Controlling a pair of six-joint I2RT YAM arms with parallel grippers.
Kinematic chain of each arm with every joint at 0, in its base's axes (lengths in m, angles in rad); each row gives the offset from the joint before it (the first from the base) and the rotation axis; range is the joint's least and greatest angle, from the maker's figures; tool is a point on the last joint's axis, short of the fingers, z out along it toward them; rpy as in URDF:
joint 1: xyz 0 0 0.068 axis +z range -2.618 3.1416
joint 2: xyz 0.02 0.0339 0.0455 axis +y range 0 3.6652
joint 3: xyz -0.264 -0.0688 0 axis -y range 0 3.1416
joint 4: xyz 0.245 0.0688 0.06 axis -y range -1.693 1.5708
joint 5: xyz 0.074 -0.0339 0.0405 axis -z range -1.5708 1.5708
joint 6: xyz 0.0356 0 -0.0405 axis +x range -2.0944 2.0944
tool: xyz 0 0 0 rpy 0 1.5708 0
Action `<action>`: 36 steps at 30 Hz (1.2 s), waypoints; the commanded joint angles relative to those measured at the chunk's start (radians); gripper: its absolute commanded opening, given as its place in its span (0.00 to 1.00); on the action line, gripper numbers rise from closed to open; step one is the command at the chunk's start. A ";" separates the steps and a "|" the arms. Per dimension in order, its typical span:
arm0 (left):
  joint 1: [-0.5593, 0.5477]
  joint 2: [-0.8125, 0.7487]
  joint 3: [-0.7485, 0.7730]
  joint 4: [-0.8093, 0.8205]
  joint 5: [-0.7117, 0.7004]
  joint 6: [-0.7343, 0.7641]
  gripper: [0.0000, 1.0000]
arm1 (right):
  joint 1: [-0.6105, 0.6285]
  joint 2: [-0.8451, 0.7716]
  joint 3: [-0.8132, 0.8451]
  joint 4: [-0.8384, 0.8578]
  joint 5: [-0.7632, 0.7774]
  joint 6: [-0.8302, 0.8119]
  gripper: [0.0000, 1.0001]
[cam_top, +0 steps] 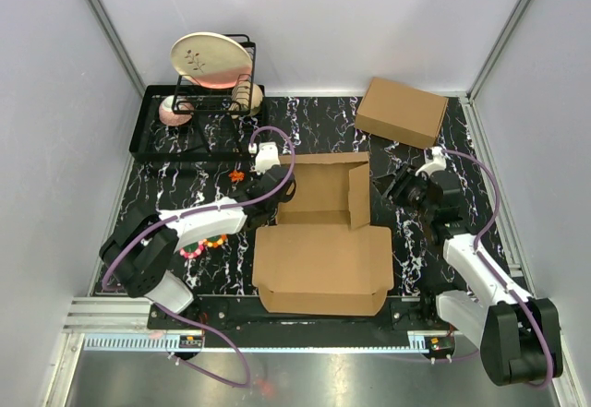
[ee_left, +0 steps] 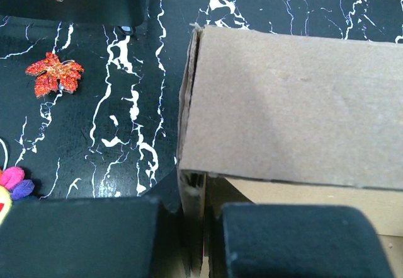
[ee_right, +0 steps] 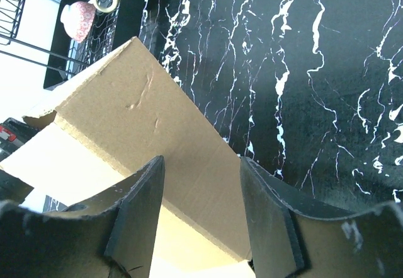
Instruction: Fold the paper box
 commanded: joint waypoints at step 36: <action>-0.032 0.004 -0.061 0.083 0.114 0.082 0.00 | 0.197 0.123 0.108 -0.057 0.258 -0.151 0.58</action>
